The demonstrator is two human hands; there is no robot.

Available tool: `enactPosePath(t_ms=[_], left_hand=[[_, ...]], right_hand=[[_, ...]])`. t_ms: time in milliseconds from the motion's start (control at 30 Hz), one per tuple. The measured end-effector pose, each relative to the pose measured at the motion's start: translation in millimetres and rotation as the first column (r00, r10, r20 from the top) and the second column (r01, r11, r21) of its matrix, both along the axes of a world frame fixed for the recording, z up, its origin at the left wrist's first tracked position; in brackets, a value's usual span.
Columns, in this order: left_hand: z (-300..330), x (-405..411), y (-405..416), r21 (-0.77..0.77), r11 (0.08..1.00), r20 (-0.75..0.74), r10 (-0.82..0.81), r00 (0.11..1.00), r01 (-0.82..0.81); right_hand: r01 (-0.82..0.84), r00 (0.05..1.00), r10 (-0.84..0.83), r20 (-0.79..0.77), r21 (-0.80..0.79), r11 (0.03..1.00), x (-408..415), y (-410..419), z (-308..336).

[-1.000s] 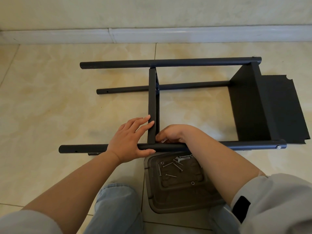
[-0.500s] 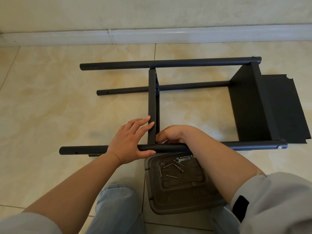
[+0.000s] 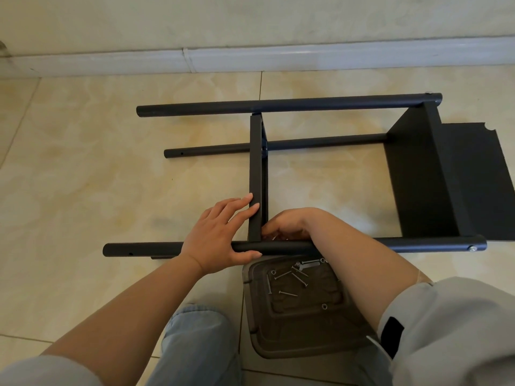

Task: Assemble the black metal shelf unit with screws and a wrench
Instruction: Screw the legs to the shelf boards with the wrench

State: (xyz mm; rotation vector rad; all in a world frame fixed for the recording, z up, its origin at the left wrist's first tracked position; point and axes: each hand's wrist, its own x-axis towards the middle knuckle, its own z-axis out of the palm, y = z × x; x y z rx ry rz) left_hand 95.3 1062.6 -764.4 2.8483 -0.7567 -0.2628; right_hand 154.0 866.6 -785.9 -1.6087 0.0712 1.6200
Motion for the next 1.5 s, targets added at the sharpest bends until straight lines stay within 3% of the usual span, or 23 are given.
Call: enactPosePath(t_ms=[133, 267, 400, 1100, 1233, 1500], left_hand=[[-1, 0, 0, -0.001, 1.0, 0.012, -0.001, 1.0, 0.001], [-1, 0, 0, -0.001, 1.0, 0.018, -0.004, 1.0, 0.004], [-1, -1, 0, 0.002, 1.0, 0.017, 0.001, 1.0, -0.001], [-1, -2, 0, -0.001, 1.0, 0.02, -0.003, 1.0, 0.003], [-1, -2, 0, -0.001, 1.0, 0.026, -0.006, 1.0, 0.006], [-3, -2, 1, 0.009, 1.0, 0.019, -0.008, 1.0, 0.008]], right_hand=[[0.025, 0.998, -0.02, -0.06, 0.082, 0.996, 1, -1, -6], [-0.015, 1.0, 0.016, -0.017, 0.031, 0.999, 1, 0, -4], [0.028, 0.996, -0.022, -0.091, 0.059, 0.998, 3, 0, -9], [0.037, 0.996, -0.026, -0.08, 0.135, 0.99, -1, -1, -12], [-0.024, 0.999, 0.025, -0.031, 0.059, 0.998, -1, -2, -13], [0.035, 0.999, -0.032, -0.038, 0.076, 0.997, -2, -4, -16]])
